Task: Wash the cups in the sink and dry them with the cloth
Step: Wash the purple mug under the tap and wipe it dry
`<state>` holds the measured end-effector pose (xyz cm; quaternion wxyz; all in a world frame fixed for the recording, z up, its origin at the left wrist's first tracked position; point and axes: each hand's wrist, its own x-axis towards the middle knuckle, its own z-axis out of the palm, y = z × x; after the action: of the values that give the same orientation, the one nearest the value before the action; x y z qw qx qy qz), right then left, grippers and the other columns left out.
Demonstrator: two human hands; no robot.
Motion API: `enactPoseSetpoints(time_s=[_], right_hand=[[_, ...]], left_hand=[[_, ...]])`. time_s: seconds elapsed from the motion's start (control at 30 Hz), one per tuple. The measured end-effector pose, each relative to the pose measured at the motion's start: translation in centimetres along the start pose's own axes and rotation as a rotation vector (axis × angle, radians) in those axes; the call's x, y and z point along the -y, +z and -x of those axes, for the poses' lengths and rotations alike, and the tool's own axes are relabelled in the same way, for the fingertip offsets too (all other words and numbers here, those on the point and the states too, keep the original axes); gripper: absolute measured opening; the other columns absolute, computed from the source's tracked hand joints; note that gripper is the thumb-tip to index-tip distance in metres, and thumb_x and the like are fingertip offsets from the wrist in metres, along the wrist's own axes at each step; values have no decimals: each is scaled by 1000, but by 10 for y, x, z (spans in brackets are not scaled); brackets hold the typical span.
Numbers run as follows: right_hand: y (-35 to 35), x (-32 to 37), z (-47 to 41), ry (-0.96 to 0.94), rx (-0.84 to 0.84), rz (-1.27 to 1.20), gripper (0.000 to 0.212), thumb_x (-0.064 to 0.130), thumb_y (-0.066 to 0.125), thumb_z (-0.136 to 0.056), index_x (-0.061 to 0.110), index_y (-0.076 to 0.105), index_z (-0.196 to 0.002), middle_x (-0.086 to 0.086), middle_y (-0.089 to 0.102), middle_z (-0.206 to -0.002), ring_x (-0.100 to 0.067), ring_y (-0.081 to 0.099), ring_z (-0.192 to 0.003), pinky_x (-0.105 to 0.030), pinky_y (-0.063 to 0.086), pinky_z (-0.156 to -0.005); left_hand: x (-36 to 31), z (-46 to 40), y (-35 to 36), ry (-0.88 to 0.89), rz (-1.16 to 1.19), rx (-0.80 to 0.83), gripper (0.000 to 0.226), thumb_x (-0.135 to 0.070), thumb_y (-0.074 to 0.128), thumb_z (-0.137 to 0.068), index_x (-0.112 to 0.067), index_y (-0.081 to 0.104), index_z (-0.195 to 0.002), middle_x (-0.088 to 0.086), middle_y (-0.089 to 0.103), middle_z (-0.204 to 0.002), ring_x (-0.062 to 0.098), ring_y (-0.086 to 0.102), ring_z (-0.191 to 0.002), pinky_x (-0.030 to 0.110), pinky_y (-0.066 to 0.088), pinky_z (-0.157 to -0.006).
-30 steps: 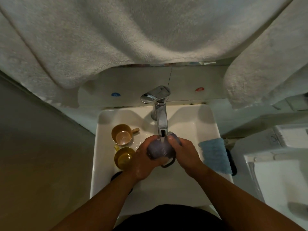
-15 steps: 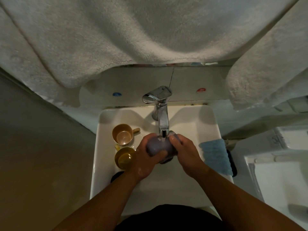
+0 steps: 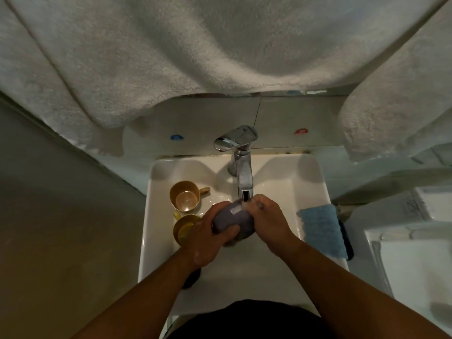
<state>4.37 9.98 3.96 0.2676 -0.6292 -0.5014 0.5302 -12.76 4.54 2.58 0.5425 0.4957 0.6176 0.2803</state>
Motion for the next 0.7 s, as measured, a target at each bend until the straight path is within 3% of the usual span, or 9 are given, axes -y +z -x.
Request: enactPoseSetpoints(time_s=[0.07, 0.13, 0.17, 0.3, 0.43, 0.5, 0.6, 0.7], right_hand=[[-4, -1, 1, -41, 58, -43, 5, 15, 62, -96, 18, 65, -94, 7, 65, -81, -4, 63, -75, -16, 48, -62], [-9, -5, 3, -132, 146, -47, 14, 13, 67, -93, 24, 66, -101, 10, 69, -85, -7, 68, -81, -18, 53, -69], [-11, -7, 5, -167, 171, -26, 18, 13, 69, -91, 26, 66, -103, 12, 70, -88, -7, 68, -85, -20, 55, -74], [-14, -8, 5, -183, 85, -1, 13, 20, 69, -94, 27, 69, -105, 17, 72, -90, -5, 68, -86, -23, 55, -77], [-12, -3, -2, -103, -109, 26, 17, 29, 55, -102, 37, 67, -112, 19, 70, -98, -6, 67, -96, -34, 59, -88], [-13, 0, -2, -128, -81, 54, 23, 28, 58, -100, 36, 64, -121, 16, 69, -106, -3, 65, -101, -28, 56, -90], [-18, 1, 4, -174, 106, 74, 37, 30, 72, -90, 47, 55, -118, 22, 65, -110, 7, 62, -101, -14, 52, -83], [-16, -7, 1, -198, 80, 153, 45, 49, 67, -87, 42, 55, -130, 14, 64, -123, -5, 60, -113, -26, 55, -91]], left_hand=[[2, 2, 2, -199, 150, -29, 47, -58, 65, -89, -46, 44, -130, -7, 55, -134, 15, 59, -114, 22, 58, -81], [4, 1, 3, -364, 270, -79, 73, -84, 56, -72, -39, 50, -129, 1, 63, -128, 23, 68, -105, 47, 61, -85], [3, 0, 4, -383, 267, -90, 81, -88, 51, -69, -35, 50, -130, 3, 65, -125, 25, 70, -103, 53, 60, -86], [-11, -1, 7, -285, 200, -146, 51, -70, 45, -94, -27, 59, -119, 5, 67, -118, 23, 66, -106, 50, 57, -93], [-22, -4, 11, -195, 358, 0, 40, -45, 55, -99, -37, 44, -136, 2, 52, -136, 26, 59, -118, 43, 61, -89], [-23, -4, 11, -152, 352, 28, 50, -50, 59, -96, -40, 42, -141, 2, 47, -145, 27, 55, -125, 42, 60, -91], [-22, -4, 12, -132, 339, 12, 56, -53, 51, -99, -38, 36, -150, 2, 43, -153, 26, 50, -132, 46, 56, -98], [-24, -2, 13, -143, 380, -20, 50, -37, 47, -103, -35, 35, -152, 2, 42, -152, 26, 50, -131, 47, 57, -97]])
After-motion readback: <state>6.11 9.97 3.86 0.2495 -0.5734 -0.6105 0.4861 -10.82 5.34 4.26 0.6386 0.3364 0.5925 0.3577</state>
